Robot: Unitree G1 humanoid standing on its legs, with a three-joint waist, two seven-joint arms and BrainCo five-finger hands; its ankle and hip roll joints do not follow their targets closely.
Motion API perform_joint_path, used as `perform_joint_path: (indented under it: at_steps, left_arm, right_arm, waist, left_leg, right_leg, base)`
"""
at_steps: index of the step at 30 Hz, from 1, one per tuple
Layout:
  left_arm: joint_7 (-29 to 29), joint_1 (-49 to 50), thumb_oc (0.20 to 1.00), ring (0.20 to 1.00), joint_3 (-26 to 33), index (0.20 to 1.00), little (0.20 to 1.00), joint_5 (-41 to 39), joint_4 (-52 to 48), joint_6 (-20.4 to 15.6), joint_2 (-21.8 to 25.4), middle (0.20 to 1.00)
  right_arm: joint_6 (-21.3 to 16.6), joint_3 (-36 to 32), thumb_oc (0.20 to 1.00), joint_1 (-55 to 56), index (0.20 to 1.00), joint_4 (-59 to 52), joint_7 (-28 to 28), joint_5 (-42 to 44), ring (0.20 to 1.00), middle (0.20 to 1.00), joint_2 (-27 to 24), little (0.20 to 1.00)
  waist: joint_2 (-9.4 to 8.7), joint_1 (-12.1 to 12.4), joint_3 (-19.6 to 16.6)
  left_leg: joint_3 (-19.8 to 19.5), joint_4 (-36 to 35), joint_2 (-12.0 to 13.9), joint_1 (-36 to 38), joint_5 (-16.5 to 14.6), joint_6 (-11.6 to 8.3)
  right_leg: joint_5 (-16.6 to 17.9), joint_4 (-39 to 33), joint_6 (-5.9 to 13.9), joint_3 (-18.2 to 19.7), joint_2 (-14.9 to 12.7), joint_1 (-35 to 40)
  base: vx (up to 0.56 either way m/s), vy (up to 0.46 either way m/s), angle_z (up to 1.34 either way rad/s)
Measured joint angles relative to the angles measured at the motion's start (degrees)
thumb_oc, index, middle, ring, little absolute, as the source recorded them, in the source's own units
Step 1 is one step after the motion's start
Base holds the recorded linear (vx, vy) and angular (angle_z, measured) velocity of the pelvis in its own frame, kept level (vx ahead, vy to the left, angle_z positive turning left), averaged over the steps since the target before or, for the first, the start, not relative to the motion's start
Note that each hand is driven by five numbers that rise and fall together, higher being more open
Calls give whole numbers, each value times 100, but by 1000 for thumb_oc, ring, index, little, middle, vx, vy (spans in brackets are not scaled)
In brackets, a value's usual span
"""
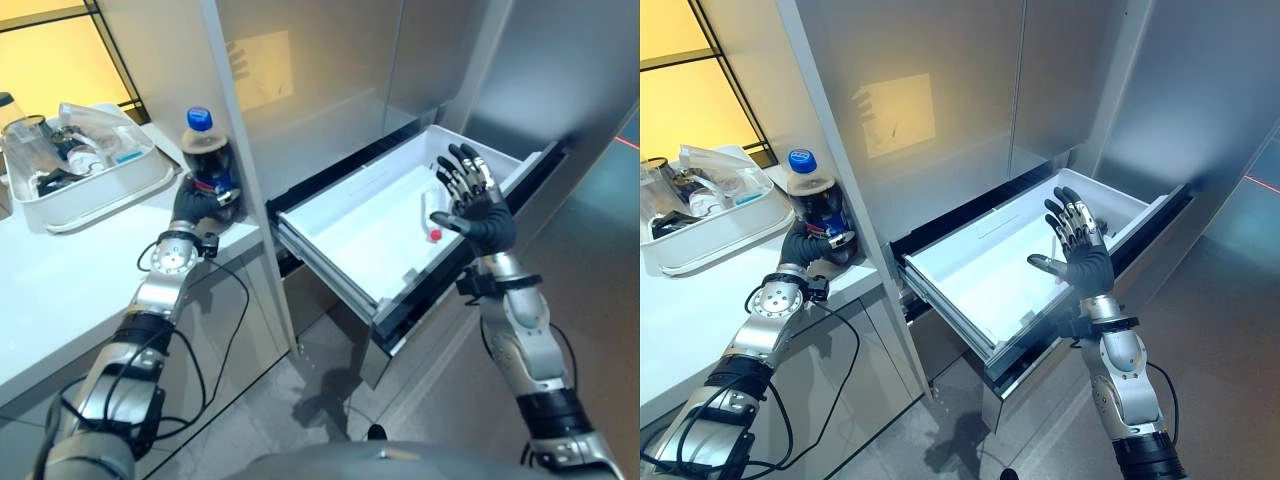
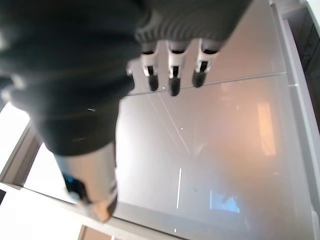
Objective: Take the drinks into the refrigerator
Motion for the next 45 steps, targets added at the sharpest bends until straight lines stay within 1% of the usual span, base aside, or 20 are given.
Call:
perform_joint_path:
  at_steps: [2, 5, 8, 10, 13, 18, 20, 23, 24, 25, 27, 29, 31, 32, 33, 34, 35, 37, 41, 45]
  left_arm:
    - [-83, 211, 200, 200, 53, 200, 200, -72, -307, 6, 0, 200]
    - [-391, 826, 200, 200, 113, 200, 200, -591, -1145, -9, -22, 200]
    - [-716, 1341, 200, 200, 121, 200, 200, -1175, -1774, -19, -104, 200]
    - [-930, 1754, 200, 200, 195, 200, 200, -1804, -2271, -10, -253, 200]
    - [-1100, 2105, 200, 200, 263, 200, 200, -2380, -2710, 17, -463, 200]
    - [-1283, 2457, 200, 200, 411, 200, 200, -2750, -3452, 16, -498, 200]
    - [-1323, 2504, 200, 200, 547, 200, 200, -2758, -3665, 3, -546, 200]
    - [-1394, 2505, 200, 200, 560, 200, 200, -2761, -3776, 2, -543, 200]
    - [-1440, 2506, 200, 200, 568, 200, 200, -2761, -3818, 2, -532, 200]
    - [-1468, 2508, 200, 200, 585, 200, 200, -2760, -3827, 2, -529, 200]
    - [-1585, 2516, 200, 200, 599, 200, 200, -2759, -3867, 2, -426, 200]
    - [-1646, 2523, 200, 200, 599, 200, 200, -2766, -3881, 2, -359, 200]
    - [-1762, 2580, 200, 200, 572, 200, 200, -2827, -3941, 16, -254, 200]
    - [-1854, 2591, 200, 200, 478, 200, 200, -2913, -4023, 56, -85, 200]
    - [-1901, 2599, 200, 200, 428, 200, 200, -2962, -4096, 94, 33, 200]
    - [-2021, 2619, 200, 200, 262, 200, 200, -3049, -4252, 129, 328, 200]
    - [-2176, 2619, 200, 200, 166, 200, 200, -3051, -4343, 144, 473, 200]
    - [-2368, 2622, 200, 200, -79, 200, 200, -3066, -4495, 155, 735, 200]
    - [-2572, 2601, 200, 200, -413, 200, 200, -3072, -4511, 219, 1108, 200]
    - [-2756, 2482, 200, 200, -823, 200, 200, -2980, -4509, 354, 1854, 200]
  right_arm:
    - [8, -10, 1000, 0, 1000, 1, 3, -4, 1000, 1000, -7, 1000]
    - [45, -72, 1000, -26, 1000, 4, -30, -34, 1000, 1000, -80, 1000]
    - [46, -163, 1000, -73, 1000, 11, -147, -115, 1000, 1000, -154, 1000]
    - [50, -282, 1000, -113, 1000, 12, -226, -243, 1000, 1000, -251, 1000]
    - [54, -389, 1000, -214, 1000, 40, -305, -286, 1000, 1000, -292, 1000]
    - [97, -390, 1000, -370, 1000, 48, -308, -361, 1000, 1000, -463, 1000]
    - [124, -378, 1000, -466, 1000, 118, -259, -360, 1000, 1000, -497, 1000]
    - [199, -373, 1000, -468, 1000, 202, -214, -359, 1000, 1000, -578, 1000]
    - [222, -345, 1000, -472, 1000, 204, -137, -359, 1000, 1000, -760, 1000]
    - [230, -345, 1000, -481, 1000, 204, -113, -356, 1000, 1000, -818, 1000]
    - [298, -291, 1000, -584, 1000, 239, 63, -351, 1000, 1000, -1222, 1000]
    - [325, -246, 1000, -694, 1000, 284, 132, -342, 1000, 1000, -1356, 1000]
    - [403, 3, 1000, -930, 1000, 349, 333, -259, 1000, 1000, -1712, 1000]
    - [461, 214, 1000, -1122, 1000, 442, 488, -203, 1000, 1000, -2009, 1000]
    - [494, 353, 1000, -1255, 1000, 509, 552, -111, 1000, 1000, -2159, 1000]
    - [601, 735, 1000, -1588, 1000, 658, 738, 118, 1000, 1000, -2499, 1000]
    - [671, 906, 1000, -1802, 1000, 717, 856, 249, 1000, 1000, -2625, 1000]
    - [689, 1306, 1000, -2266, 1000, 862, 999, 606, 1000, 1000, -2728, 1000]
    - [710, 1763, 1000, -2816, 1000, 908, 1165, 860, 1000, 1000, -2746, 1000]
    - [847, 2387, 1000, -3187, 1000, 897, 1447, 1054, 1000, 1000, -2751, 1000]
  waist:
    - [4, 0, -2]
    - [9, 12, -3]
    - [10, 30, -2]
    - [13, 34, 3]
    - [10, 136, 34]
    - [-18, 147, 133]
    - [-35, 225, 214]
    - [-58, 318, 237]
    - [-70, 338, 269]
    - [-85, 351, 281]
    - [-138, 421, 355]
    - [-187, 439, 388]
    - [-228, 429, 420]
    - [-251, 437, 432]
    - [-265, 439, 439]
    - [-281, 429, 447]
    - [-287, 430, 451]
    - [-290, 443, 457]
    - [-293, 452, 454]
    - [-293, 454, 454]
  left_leg:
    - [-1, -1, 4, -2, 0, 0]
    - [-7, -2, 10, -9, -1, 1]
    - [-18, -3, 13, -8, -6, 1]
    - [-20, -23, 21, -11, -12, 3]
    - [-8, -16, 22, -14, -23, 1]
    - [-8, -3, 33, -25, -28, -7]
    - [-12, -3, 39, -21, -28, -7]
    - [-15, -4, 61, -21, -35, -18]
    - [-32, -4, 71, -22, -36, -18]
    - [-46, -3, 69, -24, -35, -18]
    - [-60, -2, 60, -5, -36, -20]
    - [-62, 0, 67, 0, -36, -22]
    - [-61, 0, 59, 5, -36, -22]
    - [-61, 1, 59, 7, -37, -22]
    - [-61, -1, 60, 9, -38, -22]
    - [-58, 1, 61, 34, -40, -26]
    - [-57, 1, 59, 53, -41, -28]
    - [-56, 0, 60, 104, -45, -32]
    - [-51, -1, 61, 139, -46, -34]
    - [-37, -1, 66, 155, -51, -41]
  right_leg:
    - [0, -5, 0, -3, -1, 10]
    - [0, -18, 0, -9, -4, 27]
    - [0, -43, 0, -23, -7, 28]
    - [1, -55, 1, -24, -10, 27]
    - [19, -86, -3, -10, -5, 34]
    - [41, -89, -31, -13, 23, 47]
    - [41, -89, -31, -19, 29, 56]
    - [23, -90, -18, -25, 41, 56]
    - [20, -90, -20, -40, 39, 58]
    - [20, -90, -21, -54, 38, 61]
    - [26, -91, -30, -69, 45, 97]
    - [37, -91, -47, -74, 51, 105]
    - [42, -90, -53, -72, 50, 107]
    - [43, -91, -54, -72, 48, 112]
    - [42, -92, -52, -71, 48, 117]
    - [43, -91, -53, -69, 50, 138]
    - [42, -91, -53, -64, 54, 150]
    - [41, -91, -52, -61, 55, 204]
    - [36, -91, -43, -59, 55, 235]
    - [20, -92, -28, -47, 58, 230]
  base:
    - [0, 0, 0]
    - [0, 0, 0]
    - [0, 0, 0]
    - [0, 0, 0]
    - [-6, 5, -2]
    - [0, 0, 0]
    - [0, 0, 0]
    - [-6, -3, 1]
    - [-7, -2, 6]
    - [-14, -7, 7]
    - [-15, -9, 4]
    - [0, 0, 0]
    - [0, 0, 0]
    - [0, 0, 0]
    - [0, 0, 0]
    - [0, 0, 0]
    - [0, 0, 0]
    - [0, 0, 0]
    - [0, 0, 0]
    - [0, 0, 0]
